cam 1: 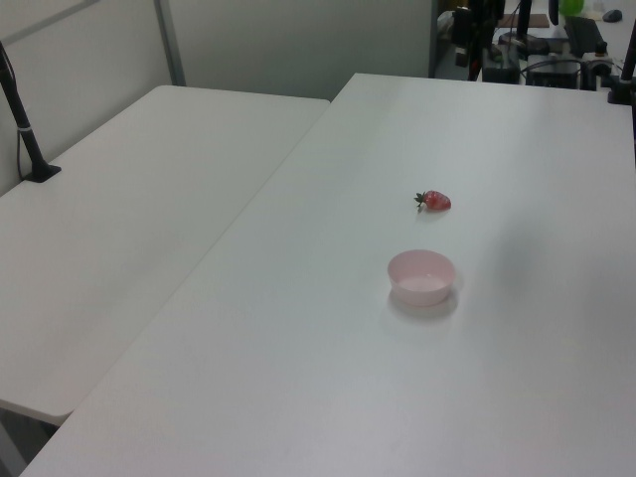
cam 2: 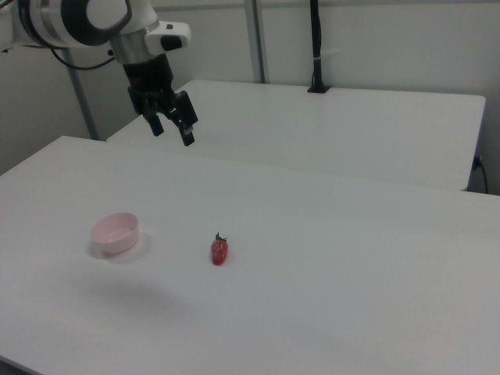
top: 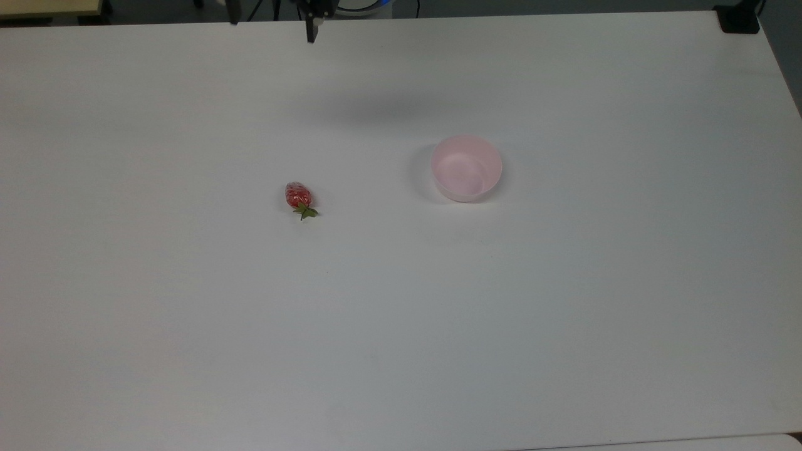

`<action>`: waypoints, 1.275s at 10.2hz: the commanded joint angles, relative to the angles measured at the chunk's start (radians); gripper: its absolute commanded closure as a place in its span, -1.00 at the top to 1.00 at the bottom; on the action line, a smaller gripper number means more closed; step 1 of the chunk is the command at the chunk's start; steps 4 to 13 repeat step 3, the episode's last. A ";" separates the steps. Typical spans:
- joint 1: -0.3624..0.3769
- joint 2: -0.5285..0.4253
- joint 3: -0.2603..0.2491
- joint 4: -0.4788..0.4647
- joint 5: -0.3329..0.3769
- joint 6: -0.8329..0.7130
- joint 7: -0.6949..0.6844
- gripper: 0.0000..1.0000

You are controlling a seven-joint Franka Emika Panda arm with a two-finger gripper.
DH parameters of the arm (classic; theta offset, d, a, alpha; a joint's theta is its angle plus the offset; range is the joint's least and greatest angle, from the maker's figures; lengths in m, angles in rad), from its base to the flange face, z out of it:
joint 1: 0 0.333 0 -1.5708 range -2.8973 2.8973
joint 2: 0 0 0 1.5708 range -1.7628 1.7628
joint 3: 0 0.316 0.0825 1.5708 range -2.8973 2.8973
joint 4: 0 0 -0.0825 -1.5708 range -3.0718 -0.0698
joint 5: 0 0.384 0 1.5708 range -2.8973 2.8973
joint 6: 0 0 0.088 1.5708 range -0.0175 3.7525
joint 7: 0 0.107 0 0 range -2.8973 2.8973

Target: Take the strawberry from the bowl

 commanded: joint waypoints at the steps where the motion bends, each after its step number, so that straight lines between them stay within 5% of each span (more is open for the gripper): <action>1: 0.019 -0.001 -0.053 -0.002 0.008 0.065 -0.056 1.00; 13: 0.022 0.001 -0.055 0.000 0.014 0.059 -0.064 1.00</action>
